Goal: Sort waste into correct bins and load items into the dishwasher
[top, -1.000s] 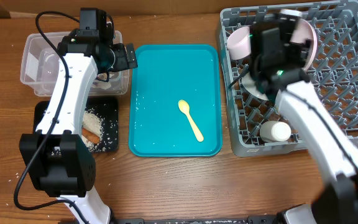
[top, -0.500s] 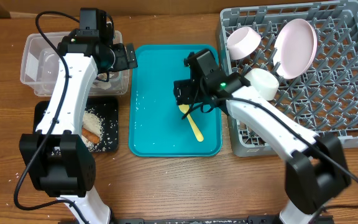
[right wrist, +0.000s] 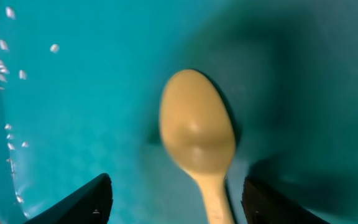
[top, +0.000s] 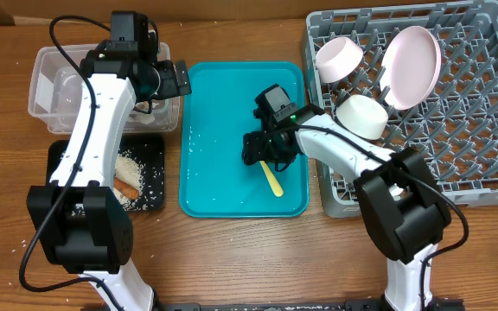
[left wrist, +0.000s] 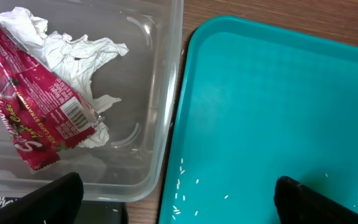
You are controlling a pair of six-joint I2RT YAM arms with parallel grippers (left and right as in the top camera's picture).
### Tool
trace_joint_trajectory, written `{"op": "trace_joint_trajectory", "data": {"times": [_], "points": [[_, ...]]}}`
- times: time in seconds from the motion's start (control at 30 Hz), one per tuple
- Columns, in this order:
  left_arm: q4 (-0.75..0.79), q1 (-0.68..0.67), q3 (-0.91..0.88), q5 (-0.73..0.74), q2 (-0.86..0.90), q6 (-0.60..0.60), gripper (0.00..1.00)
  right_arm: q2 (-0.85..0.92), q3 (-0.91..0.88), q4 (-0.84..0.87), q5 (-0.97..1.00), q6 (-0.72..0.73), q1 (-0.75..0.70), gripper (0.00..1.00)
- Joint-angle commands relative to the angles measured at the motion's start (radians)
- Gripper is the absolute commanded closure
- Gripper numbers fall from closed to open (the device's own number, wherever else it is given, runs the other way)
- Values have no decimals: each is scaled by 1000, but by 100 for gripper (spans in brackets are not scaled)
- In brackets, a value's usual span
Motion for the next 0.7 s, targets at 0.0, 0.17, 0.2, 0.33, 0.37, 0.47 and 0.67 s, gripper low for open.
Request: {"op": "trace_joint_trajectory", "data": {"times": [0.0,0.17,0.2,0.33,0.37,0.47,0.67], "points": [[2,4,25,-11,-1,5,0,27,-2,20,23,35,-2,33],[2,4,25,-11,-1,5,0,40,-2,48,59,56,-2,45],[2,4,25,-11,-1,5,0,43,-2,48,59,56,-2,47],[2,4,25,-11,-1,5,0,51,-2,44,58,75,-2,61],[2,4,25,-11,-1,5,0,51,-2,44,58,75,-2,66],[2,4,25,-11,-1,5,0,51,-2,43,50,74,-1,78],[2,4,25,-11,-1,5,0,51,-2,37,4,73,-1,92]]}}
